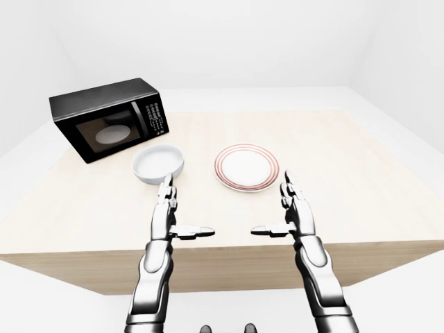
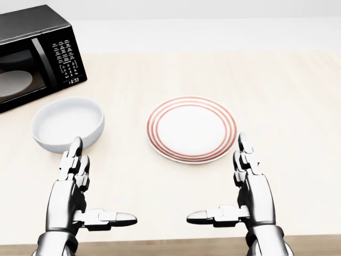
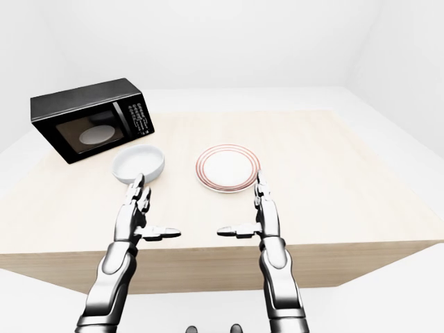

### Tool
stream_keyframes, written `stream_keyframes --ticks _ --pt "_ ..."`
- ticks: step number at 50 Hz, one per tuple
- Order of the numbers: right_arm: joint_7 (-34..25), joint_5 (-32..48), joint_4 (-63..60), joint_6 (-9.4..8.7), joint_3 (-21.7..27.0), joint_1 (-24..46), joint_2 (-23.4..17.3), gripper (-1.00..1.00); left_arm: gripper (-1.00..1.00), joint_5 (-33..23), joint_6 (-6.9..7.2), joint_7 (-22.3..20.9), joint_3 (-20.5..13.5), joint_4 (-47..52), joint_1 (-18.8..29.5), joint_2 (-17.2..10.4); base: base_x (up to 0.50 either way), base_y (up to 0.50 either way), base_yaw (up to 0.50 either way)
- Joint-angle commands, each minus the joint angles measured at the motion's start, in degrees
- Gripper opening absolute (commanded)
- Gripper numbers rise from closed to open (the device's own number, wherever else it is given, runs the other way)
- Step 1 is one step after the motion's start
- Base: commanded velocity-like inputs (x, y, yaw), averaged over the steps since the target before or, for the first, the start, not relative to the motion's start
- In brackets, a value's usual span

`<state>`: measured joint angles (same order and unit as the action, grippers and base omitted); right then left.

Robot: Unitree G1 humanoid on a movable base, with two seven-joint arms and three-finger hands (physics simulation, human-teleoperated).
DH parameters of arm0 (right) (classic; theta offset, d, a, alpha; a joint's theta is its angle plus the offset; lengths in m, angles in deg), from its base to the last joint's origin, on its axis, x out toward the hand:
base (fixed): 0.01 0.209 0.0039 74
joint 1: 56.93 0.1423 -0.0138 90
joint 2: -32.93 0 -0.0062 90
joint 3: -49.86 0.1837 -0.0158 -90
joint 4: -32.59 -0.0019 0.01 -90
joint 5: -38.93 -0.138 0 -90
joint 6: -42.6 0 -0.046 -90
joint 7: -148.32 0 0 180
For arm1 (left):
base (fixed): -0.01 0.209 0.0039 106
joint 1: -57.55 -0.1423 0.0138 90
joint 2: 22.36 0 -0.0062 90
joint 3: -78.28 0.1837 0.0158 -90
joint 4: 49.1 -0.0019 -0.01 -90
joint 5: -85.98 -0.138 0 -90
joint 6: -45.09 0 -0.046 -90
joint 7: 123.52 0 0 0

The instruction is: Pick up the white bowl and put it on the plate.

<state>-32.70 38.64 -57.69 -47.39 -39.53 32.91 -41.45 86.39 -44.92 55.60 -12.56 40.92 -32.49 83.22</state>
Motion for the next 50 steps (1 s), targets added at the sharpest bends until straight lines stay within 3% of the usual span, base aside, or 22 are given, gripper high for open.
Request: stream_keyframes --ticks 1,7,10,17,50 --pt "-1.8 -0.2 -1.6 -0.80 0.6 -0.6 -0.4 1.00 1.00 0.6 0.08 -1.3 -1.3 0.1 0.0 -0.6 0.00 0.00 0.00" --pt "-1.9 0.0 -2.3 -1.46 0.4 -0.4 -0.4 1.00 1.00 0.6 -0.04 -1.3 -1.3 -0.1 0.1 -0.6 0.00 0.00 0.00" --pt "-1.6 0.7 -1.4 -0.63 0.2 -0.5 -0.4 1.00 1.00 0.6 0.03 -1.3 -1.3 0.1 0.0 -0.6 0.00 0.00 0.00" --pt "-1.3 1.8 -1.3 -0.68 -0.2 -0.7 -0.3 1.00 1.00 0.6 0.05 -1.3 -1.3 0.1 0.0 -0.6 0.01 0.04 0.00" --pt "-1.5 1.7 -1.3 -0.56 -0.2 -0.7 -0.2 1.00 1.00 0.6 0.10 -1.2 -1.3 0.0 0.1 -0.6 0.08 0.47 0.00"
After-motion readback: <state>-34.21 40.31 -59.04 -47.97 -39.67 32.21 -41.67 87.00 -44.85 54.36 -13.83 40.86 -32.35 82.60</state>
